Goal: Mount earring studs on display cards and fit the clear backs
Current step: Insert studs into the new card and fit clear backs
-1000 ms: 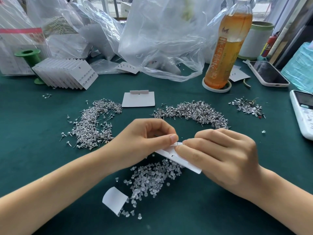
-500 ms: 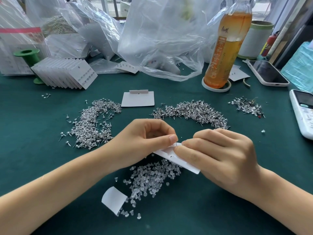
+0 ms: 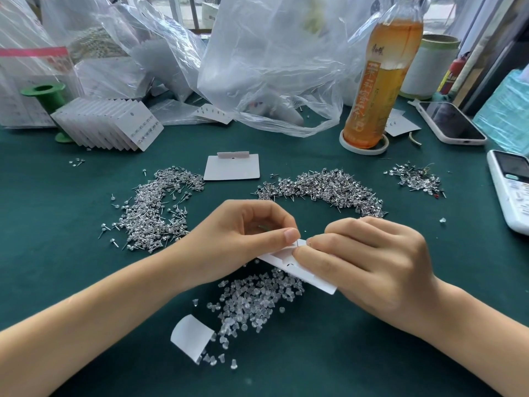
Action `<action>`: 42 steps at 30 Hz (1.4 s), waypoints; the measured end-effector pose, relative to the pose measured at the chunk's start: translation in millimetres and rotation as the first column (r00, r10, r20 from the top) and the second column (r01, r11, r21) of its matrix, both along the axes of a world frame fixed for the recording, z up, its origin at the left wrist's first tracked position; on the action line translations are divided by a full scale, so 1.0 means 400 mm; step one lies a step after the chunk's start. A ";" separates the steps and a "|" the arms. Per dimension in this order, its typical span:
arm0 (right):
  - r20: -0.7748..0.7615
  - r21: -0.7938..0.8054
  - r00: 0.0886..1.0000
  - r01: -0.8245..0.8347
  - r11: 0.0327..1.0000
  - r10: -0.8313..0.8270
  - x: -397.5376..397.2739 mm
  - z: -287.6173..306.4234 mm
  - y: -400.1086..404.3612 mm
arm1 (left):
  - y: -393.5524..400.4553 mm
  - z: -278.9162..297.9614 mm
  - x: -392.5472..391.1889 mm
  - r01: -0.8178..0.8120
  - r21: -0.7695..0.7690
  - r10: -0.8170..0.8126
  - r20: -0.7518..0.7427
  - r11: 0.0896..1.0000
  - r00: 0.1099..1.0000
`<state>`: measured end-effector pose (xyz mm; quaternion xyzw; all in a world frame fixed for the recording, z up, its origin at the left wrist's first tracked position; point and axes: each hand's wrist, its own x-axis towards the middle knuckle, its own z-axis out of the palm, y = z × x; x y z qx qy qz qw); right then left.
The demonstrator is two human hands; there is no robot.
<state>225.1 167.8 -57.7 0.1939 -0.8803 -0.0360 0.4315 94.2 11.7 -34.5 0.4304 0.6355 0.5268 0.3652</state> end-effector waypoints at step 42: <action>0.000 0.004 1.000 -0.006 1.000 0.006 0.003 0.000 -0.003 | -0.004 0.002 -0.017 0.073 -0.035 -0.074 -0.032 0.997 0.997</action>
